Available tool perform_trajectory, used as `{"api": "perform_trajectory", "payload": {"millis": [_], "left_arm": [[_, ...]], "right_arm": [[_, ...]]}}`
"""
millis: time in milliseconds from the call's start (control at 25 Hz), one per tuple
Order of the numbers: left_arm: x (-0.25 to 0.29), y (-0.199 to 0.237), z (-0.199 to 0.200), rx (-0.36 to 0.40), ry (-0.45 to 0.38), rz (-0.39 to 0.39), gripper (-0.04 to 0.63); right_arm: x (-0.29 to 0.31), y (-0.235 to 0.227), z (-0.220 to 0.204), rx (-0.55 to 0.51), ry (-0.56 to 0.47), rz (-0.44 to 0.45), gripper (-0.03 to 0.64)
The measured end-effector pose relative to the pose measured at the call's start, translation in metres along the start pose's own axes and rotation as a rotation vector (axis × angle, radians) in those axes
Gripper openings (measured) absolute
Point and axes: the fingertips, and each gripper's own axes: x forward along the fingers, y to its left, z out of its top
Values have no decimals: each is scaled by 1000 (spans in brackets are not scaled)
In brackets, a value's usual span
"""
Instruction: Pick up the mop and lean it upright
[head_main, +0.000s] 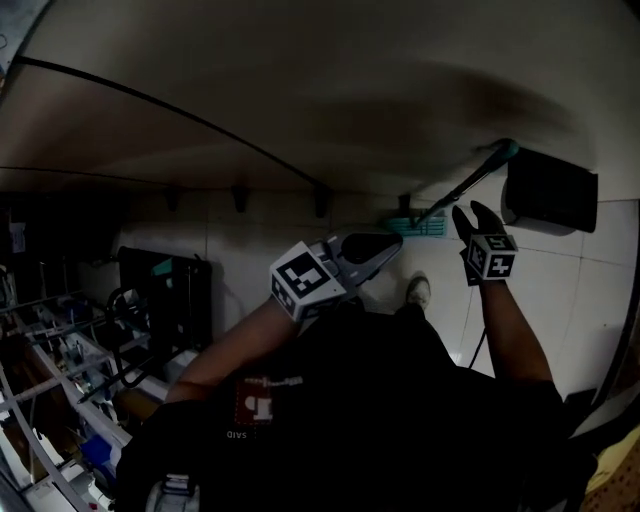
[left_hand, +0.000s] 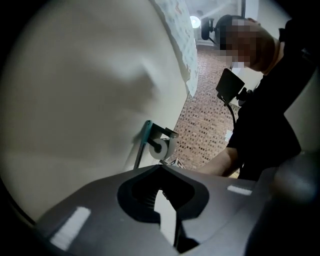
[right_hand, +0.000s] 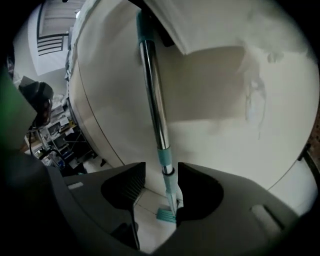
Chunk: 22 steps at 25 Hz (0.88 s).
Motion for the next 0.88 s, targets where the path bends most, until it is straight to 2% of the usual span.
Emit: {"api": "perform_trajectory", "payload": {"millis": [160, 440, 560, 680, 760, 800, 840, 880], "left_arm": [[4, 1, -18, -32, 20, -17, 0], [2, 11, -48, -58, 56, -6, 0], [-3, 22, -57, -61, 58, 17, 0], [-6, 39, -64, -64, 59, 58, 0], [-6, 44, -66, -67, 56, 75, 0], [-6, 45, -66, -68, 53, 77, 0], [-6, 45, -65, -67, 50, 78, 0], [-7, 45, -64, -66, 47, 78, 0]], "right_arm": [[25, 1, -11, -48, 24, 9, 252], [69, -12, -40, -32, 68, 0, 255], [75, -14, -43, -39, 63, -4, 228], [82, -3, -28, -86, 21, 30, 147], [87, -1, -27, -108, 3, 50, 143], [76, -3, -35, -100, 66, 20, 143], [46, -9, -57, -64, 246, -66, 143], [-2, -18, -91, -1, 535, -210, 141]]}}
